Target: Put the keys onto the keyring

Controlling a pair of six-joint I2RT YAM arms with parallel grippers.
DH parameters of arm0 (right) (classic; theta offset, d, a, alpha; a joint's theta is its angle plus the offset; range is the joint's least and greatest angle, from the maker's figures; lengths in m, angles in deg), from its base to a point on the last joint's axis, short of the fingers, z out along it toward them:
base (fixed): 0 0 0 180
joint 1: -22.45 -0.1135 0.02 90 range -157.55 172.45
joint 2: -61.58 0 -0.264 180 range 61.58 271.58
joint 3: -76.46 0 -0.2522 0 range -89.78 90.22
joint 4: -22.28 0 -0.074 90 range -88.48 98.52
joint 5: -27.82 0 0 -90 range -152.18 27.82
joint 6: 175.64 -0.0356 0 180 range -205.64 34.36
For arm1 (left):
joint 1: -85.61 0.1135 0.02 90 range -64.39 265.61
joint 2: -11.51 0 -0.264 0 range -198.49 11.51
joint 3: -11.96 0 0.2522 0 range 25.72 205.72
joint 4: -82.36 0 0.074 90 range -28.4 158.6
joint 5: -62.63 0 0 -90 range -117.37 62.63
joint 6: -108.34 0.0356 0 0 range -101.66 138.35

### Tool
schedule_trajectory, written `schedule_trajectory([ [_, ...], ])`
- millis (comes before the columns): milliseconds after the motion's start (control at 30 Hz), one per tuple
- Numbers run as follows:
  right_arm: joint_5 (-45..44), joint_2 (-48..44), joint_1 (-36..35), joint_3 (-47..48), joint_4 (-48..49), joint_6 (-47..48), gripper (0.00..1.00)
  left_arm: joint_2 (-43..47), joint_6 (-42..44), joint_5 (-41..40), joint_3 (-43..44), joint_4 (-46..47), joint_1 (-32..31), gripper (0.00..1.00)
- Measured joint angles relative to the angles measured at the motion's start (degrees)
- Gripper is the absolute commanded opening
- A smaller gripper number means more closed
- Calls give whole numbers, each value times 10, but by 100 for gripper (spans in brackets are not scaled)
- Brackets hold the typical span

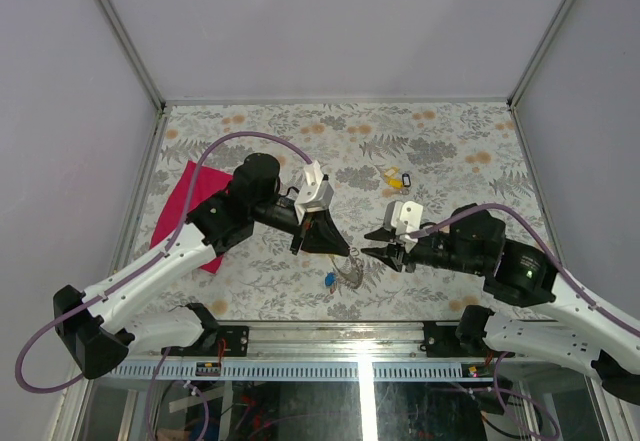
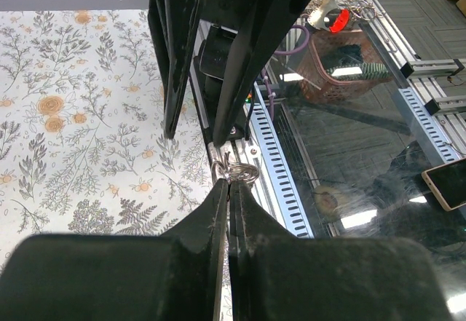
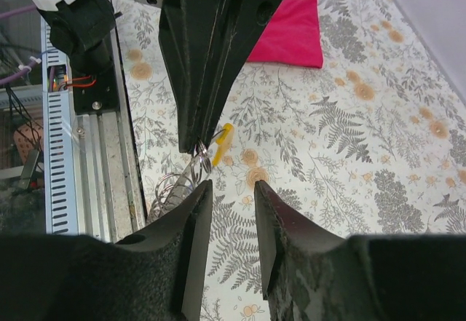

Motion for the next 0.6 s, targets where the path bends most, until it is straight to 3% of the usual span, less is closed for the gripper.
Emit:
schedule_trajectory([
  [600,39,11,0,-9,28,0,36,0,0,24,1,-2,0,0],
])
